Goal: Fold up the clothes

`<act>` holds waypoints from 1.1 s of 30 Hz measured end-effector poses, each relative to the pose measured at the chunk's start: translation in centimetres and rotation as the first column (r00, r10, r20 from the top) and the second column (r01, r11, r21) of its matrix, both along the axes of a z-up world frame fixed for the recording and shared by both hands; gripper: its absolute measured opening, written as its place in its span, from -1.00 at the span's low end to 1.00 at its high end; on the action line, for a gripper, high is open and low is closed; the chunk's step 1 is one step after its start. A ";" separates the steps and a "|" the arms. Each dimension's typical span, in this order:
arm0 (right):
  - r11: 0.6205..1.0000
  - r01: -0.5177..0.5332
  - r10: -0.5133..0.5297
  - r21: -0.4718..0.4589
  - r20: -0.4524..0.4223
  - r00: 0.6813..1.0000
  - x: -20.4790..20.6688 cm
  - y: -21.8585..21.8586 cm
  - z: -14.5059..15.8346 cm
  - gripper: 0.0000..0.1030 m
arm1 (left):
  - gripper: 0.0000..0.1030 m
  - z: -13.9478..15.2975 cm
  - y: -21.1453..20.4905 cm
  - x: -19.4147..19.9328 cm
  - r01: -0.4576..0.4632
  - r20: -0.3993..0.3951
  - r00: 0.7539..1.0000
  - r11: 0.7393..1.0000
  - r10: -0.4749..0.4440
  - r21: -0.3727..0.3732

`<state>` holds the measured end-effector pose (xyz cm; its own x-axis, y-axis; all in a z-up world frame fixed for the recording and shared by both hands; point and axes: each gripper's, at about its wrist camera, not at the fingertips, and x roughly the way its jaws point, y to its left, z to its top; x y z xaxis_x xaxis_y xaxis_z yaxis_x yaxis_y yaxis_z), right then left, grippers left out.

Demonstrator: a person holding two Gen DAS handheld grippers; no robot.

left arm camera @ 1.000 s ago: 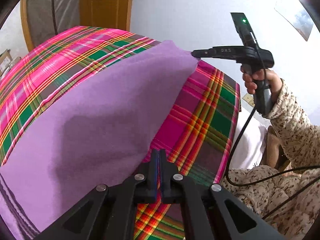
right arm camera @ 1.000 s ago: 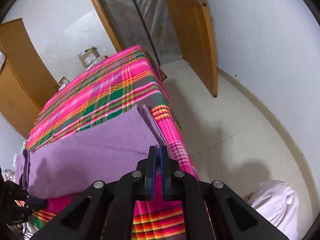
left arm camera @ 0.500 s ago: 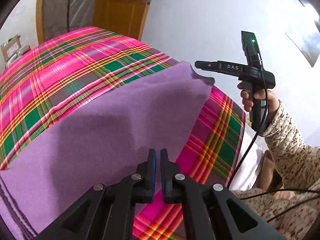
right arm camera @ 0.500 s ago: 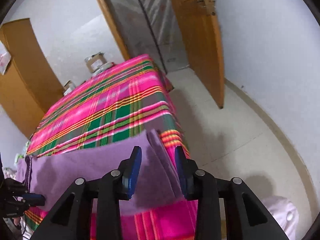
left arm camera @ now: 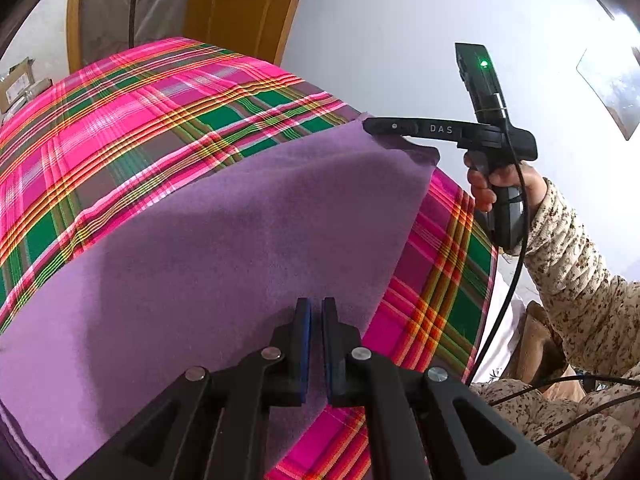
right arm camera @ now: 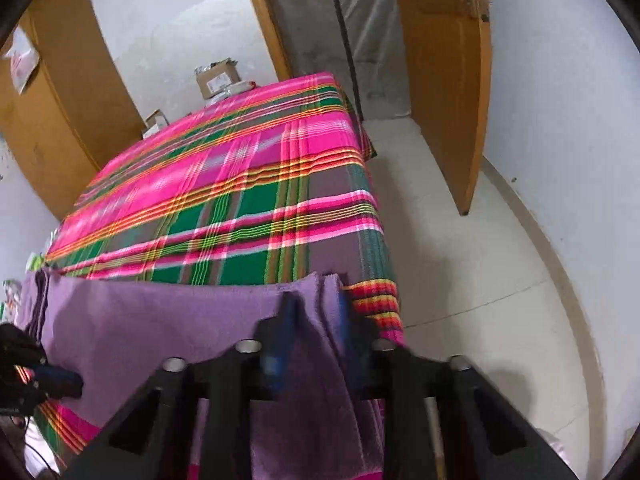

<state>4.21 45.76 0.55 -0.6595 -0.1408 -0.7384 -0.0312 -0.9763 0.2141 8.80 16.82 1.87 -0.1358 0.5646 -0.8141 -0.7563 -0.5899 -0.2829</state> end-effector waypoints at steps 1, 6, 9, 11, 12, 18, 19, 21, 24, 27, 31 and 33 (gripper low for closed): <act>1.000 -0.002 0.002 0.004 -0.005 1.000 0.0 -0.1 0.1 -0.78 | -0.90 0.0 0.0 0.0 0.001 0.001 1.000 1.000 -0.001 0.001; 0.999 0.034 -0.034 0.024 -0.012 0.999 -0.1 0.0 0.1 -0.79 | -0.90 -0.1 -0.1 0.0 0.002 0.004 1.000 1.000 -0.002 0.008; 0.999 0.037 -0.037 0.033 -0.001 0.999 -0.5 -0.1 0.0 -0.77 | -0.89 -0.1 -0.1 0.2 0.006 0.000 1.000 1.000 -0.006 0.006; 0.998 0.041 -0.041 0.036 0.006 0.999 -0.6 0.0 0.0 -0.73 | -0.85 0.0 0.0 0.2 0.009 -0.001 1.000 1.000 -0.009 0.003; 0.998 0.045 -0.045 0.035 0.008 0.999 -0.5 0.0 0.0 -0.71 | -0.85 0.0 0.0 0.3 0.010 0.000 1.000 1.000 -0.010 0.001; 0.992 0.111 -0.112 -0.055 -0.019 0.994 2.8 1.4 0.9 -0.41 | -0.75 0.6 0.4 0.0 0.000 -0.011 1.000 1.000 0.000 -0.007; 0.990 0.122 -0.124 -0.070 -0.023 0.992 3.3 1.7 1.0 -0.38 | -0.74 0.8 0.5 -0.1 -0.002 -0.009 1.000 1.000 0.002 -0.005; 0.985 0.143 -0.146 -0.101 -0.027 0.989 4.6 2.0 1.1 -0.37 | -0.73 1.0 0.9 -0.3 -0.004 -0.006 1.000 1.000 0.004 0.004; 0.974 0.178 -0.183 -0.140 -0.021 0.983 6.4 2.2 0.7 -0.36 | -0.70 1.4 1.8 -0.7 -0.004 0.002 1.000 1.000 0.004 0.019; 0.958 0.230 -0.234 -0.172 -0.003 0.972 7.4 2.4 0.1 -0.35 | -0.69 1.6 3.0 -1.0 0.000 0.021 1.000 1.000 0.000 0.030; 0.940 0.274 -0.280 -0.205 -0.001 0.960 8.1 2.4 -0.2 -0.32 | -0.69 1.0 4.6 -1.0 0.027 0.037 0.999 0.999 -0.027 0.018; 0.939 0.287 -0.293 -0.188 0.000 0.956 8.4 2.0 -0.1 -0.32 | -0.69 0.5 5.3 -0.9 0.033 0.050 0.998 0.999 -0.034 0.008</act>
